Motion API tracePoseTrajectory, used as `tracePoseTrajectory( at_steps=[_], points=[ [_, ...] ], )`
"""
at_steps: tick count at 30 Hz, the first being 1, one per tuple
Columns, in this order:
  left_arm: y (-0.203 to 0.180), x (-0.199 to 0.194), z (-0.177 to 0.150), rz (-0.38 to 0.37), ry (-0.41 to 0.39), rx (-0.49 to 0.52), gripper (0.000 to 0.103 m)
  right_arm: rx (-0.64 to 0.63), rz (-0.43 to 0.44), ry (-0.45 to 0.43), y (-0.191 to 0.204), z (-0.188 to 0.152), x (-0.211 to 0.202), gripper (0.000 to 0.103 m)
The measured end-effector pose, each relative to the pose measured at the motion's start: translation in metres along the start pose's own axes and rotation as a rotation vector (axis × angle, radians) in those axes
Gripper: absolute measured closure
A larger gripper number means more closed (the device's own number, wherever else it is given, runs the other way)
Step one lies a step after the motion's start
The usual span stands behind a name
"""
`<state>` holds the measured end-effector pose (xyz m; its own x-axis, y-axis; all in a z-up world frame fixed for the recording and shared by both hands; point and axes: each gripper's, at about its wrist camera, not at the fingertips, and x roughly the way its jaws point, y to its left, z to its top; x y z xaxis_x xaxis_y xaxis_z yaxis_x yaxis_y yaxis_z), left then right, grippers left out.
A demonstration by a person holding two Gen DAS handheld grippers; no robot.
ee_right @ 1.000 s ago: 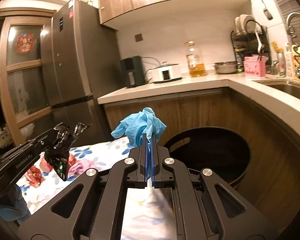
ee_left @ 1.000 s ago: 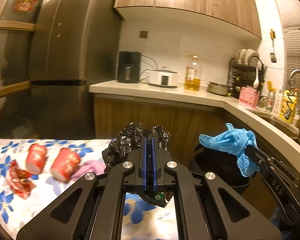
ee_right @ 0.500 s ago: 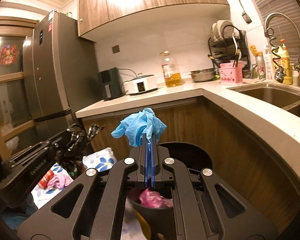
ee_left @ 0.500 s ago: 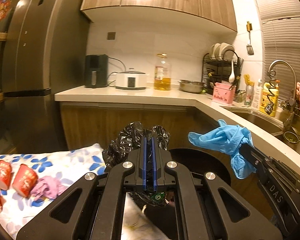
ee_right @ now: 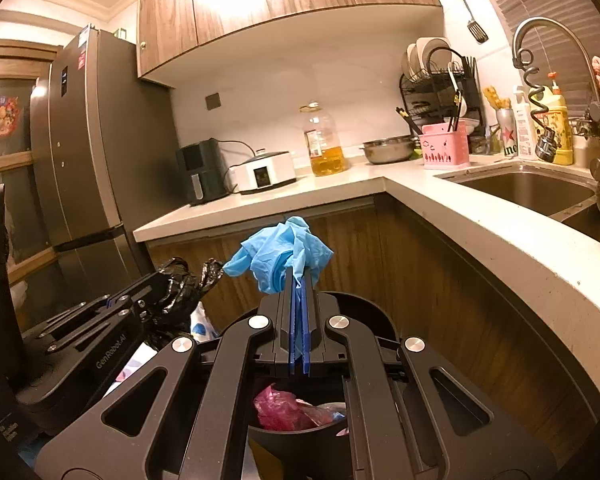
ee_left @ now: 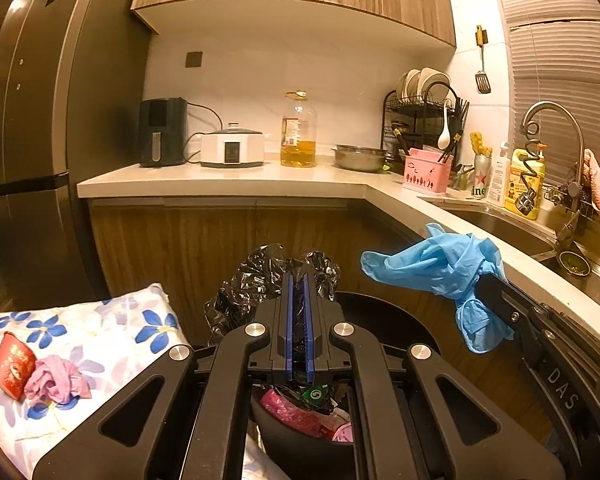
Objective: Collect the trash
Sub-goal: 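Carry the black bag and blue glove over the black trash bin with both tools, then open both tools to drop the black bag and blue glove into the bin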
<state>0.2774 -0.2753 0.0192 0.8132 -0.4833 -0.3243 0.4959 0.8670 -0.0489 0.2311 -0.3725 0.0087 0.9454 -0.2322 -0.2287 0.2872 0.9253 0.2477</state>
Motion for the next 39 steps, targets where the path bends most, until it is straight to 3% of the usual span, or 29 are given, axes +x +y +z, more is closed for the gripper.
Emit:
tracePoseTrajectory(
  at_steps=[39],
  points=[
    [-0.005,0.043,-0.009,-0.031,0.063,0.011,0.098,0.033,0.027,0.051,-0.005,-0.001,0.039,0.099]
  ],
)
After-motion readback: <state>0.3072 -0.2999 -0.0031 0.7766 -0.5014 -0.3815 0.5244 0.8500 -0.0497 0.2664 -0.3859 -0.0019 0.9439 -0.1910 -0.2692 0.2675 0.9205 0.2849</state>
